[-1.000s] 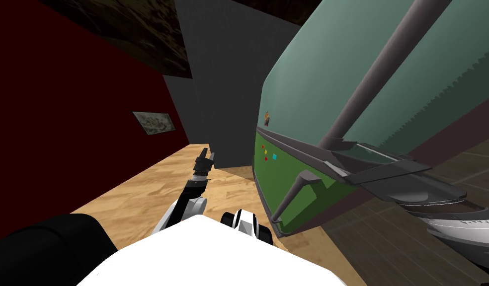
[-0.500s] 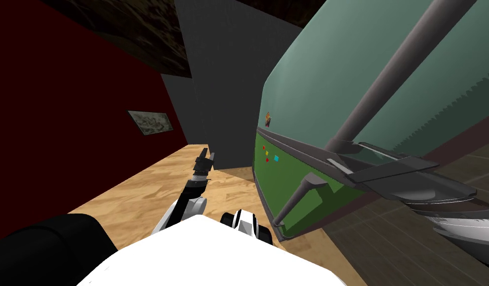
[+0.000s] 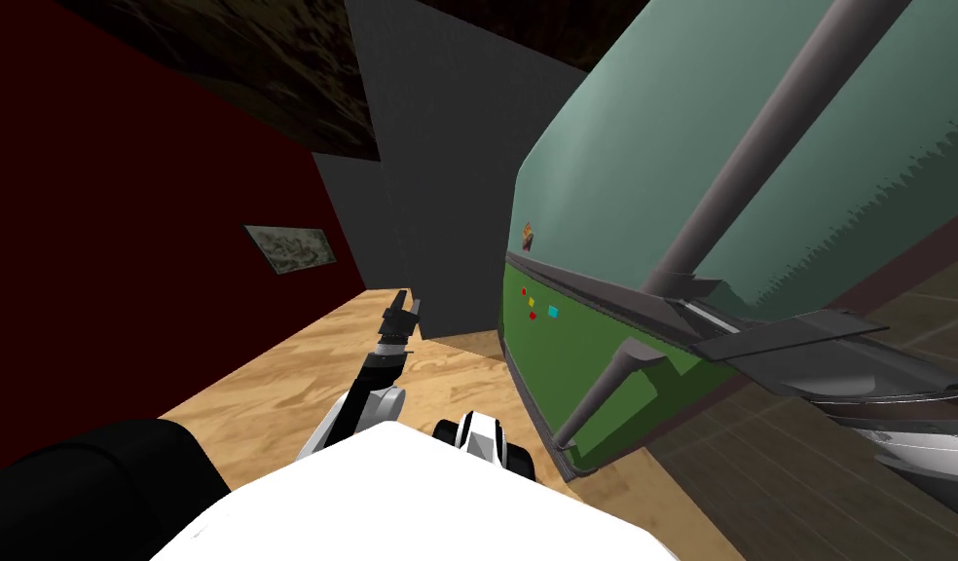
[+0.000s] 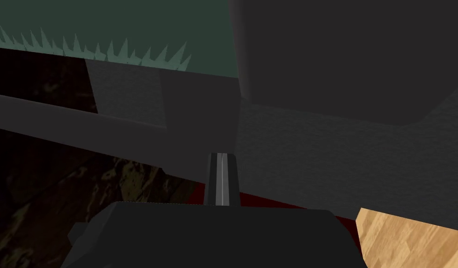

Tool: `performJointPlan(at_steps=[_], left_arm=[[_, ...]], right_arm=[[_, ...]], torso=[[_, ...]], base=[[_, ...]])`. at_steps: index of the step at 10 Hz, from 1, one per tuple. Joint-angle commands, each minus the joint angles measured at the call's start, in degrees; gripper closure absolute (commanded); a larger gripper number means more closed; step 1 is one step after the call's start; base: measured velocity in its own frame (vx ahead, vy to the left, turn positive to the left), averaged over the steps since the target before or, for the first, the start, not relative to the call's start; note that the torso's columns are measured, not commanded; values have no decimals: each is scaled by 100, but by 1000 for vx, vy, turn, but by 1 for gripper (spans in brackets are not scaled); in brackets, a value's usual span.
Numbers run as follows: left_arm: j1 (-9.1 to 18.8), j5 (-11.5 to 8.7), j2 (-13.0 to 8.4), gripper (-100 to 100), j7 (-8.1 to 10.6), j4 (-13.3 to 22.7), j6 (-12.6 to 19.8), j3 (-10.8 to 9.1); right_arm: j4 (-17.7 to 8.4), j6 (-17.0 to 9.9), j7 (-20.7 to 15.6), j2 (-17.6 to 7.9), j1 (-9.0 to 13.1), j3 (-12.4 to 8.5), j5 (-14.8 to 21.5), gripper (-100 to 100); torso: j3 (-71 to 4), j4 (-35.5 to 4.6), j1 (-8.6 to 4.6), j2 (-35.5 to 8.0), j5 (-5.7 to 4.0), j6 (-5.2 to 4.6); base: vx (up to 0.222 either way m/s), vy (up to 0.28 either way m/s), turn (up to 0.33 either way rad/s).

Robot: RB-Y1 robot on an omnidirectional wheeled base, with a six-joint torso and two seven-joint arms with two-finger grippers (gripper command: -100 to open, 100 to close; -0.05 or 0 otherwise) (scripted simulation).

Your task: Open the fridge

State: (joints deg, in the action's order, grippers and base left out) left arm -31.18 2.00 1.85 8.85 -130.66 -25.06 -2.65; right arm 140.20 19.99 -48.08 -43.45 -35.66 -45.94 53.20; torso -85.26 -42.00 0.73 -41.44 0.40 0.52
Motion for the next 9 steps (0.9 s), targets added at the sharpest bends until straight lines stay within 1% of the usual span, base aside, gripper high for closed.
performJointPlan(at_steps=[1,2,3,4,5,7,8,9], left_arm=[[0,0,0,0,0,0,0,0],[1,0,0,0,0,0,0,0],[0,0,0,0,0,0,0,0],[0,0,0,0,0,0,0,0],[0,0,0,0,0,0,0,0],[0,0,0,0,0,0,0,0],[-1,0,0,0,0,0,0,0],[0,0,0,0,0,0,0,0]], right_arm=[[-100,-81,10,-47,-34,-78,22,100],[-196,-138,20,-68,-87,-156,37,100],[-196,-138,20,-68,-87,-156,37,100],[-291,-195,31,-89,-140,-234,53,100],[-291,-195,31,-89,-140,-234,53,100],[-481,-309,52,-132,-246,-389,84,100],[-481,-309,52,-132,-246,-389,84,100],[-576,-366,63,-153,-299,-467,100,100]], torso=[[-15,2,-10,15,2,4],[-16,-1,-27,10,0,9],[-21,2,-10,27,1,5],[-25,3,-13,26,6,12],[-25,3,-6,27,6,11],[-26,3,-15,31,3,10],[-39,8,-8,48,8,13],[-35,9,-9,34,9,25]], base=[[-42,269,-45],[5,333,-43],[-2,318,-47],[-10,344,-58],[-16,307,-41],[49,358,-77],[5,371,-54],[-31,364,-36]])
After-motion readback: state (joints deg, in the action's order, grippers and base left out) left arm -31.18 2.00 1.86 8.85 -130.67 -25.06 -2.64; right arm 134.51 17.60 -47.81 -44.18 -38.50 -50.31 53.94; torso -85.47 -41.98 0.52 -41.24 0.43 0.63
